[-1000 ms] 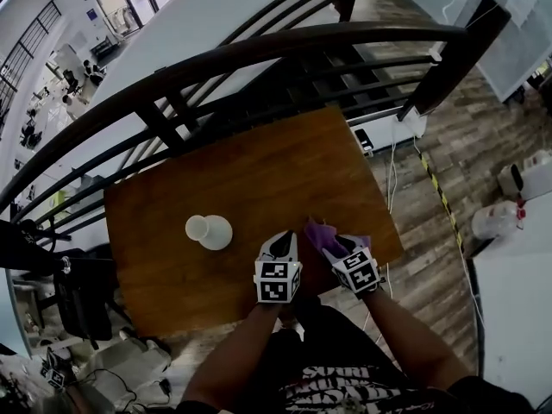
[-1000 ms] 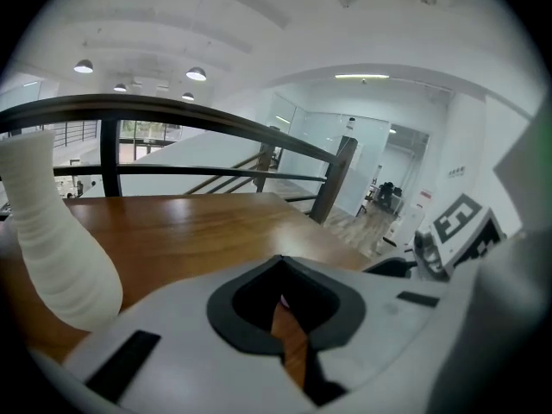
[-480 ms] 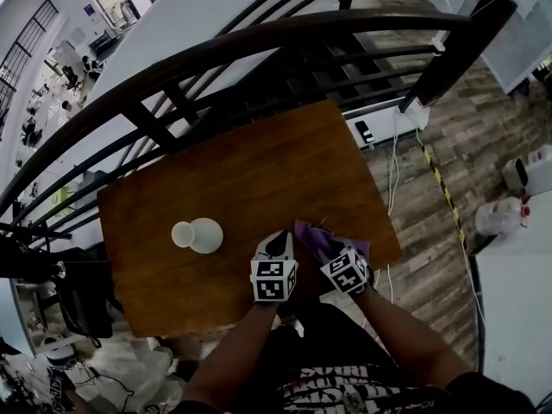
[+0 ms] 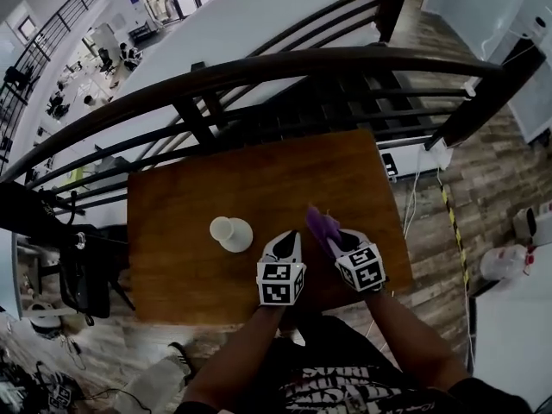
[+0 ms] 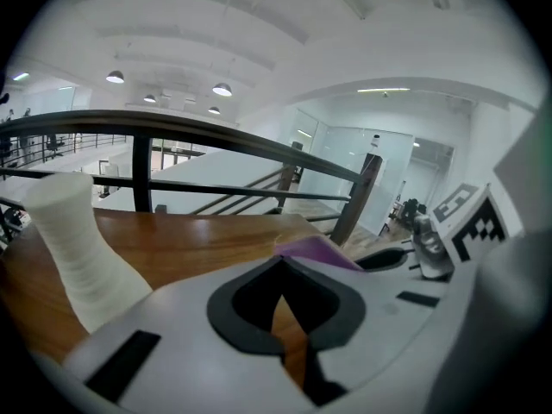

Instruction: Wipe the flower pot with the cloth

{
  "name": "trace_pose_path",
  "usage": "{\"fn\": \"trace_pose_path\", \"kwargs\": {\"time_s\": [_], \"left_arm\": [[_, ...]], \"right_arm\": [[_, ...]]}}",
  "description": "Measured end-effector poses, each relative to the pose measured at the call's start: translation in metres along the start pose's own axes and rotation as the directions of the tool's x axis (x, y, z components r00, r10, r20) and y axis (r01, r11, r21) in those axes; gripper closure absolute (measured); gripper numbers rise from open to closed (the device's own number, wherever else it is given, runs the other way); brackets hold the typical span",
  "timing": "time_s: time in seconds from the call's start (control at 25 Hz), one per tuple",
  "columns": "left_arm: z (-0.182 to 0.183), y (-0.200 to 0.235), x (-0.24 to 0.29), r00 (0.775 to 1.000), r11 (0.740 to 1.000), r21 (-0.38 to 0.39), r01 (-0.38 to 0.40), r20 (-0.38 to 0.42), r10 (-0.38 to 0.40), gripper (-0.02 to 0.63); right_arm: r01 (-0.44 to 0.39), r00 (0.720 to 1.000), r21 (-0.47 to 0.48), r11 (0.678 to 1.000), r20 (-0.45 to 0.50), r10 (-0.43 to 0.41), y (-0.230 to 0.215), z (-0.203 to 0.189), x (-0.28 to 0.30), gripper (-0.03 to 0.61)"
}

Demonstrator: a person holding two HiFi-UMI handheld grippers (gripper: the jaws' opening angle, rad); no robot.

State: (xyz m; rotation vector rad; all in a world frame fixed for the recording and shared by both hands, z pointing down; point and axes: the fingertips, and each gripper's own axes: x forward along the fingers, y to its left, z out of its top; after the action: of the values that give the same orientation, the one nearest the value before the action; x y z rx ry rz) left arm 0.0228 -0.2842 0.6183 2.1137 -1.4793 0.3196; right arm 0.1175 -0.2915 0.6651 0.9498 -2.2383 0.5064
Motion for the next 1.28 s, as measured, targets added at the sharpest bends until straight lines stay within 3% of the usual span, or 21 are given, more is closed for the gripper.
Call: {"fn": "trace_pose_path", "kwargs": {"time_s": [0.36,0.56,0.76,0.92,1.28], "left_arm": [[0.077,0.035,-0.081,0.984,0.997,-0.009,-0.082,0.159,0.083,0.615],[0.1,0.089,-0.133,0.955,0.974,0.043,-0.222,0.214,0.208,0.615],[0.084,0.14,-0.13,0.947,0.956,0.04,-0.292,0.152,0.283,0.615],[0.065,0.152,-0.119,0.958,0.959,0.052,-0.279,0.083,0.275,0.615],[0.055,0.144,-0.099,0.974,0.967,0.121,-0.225,0.048,0.22,0.615]], "right_arm": [[-0.116,0.986,-0.086,0.99,0.11,0.125,0.074,0.091,0.015,0.502],[-0.148,0.982,-0.126,0.981,0.094,0.161,0.107,0.102,0.029,0.502],[-0.159,0.984,-0.159,0.974,0.057,0.17,0.117,0.105,0.055,0.502],[-0.17,0.984,-0.178,0.969,0.014,0.176,0.132,0.101,0.075,0.502],[-0.203,0.979,-0.318,0.926,-0.094,0.182,0.155,0.091,0.115,0.5]]}}
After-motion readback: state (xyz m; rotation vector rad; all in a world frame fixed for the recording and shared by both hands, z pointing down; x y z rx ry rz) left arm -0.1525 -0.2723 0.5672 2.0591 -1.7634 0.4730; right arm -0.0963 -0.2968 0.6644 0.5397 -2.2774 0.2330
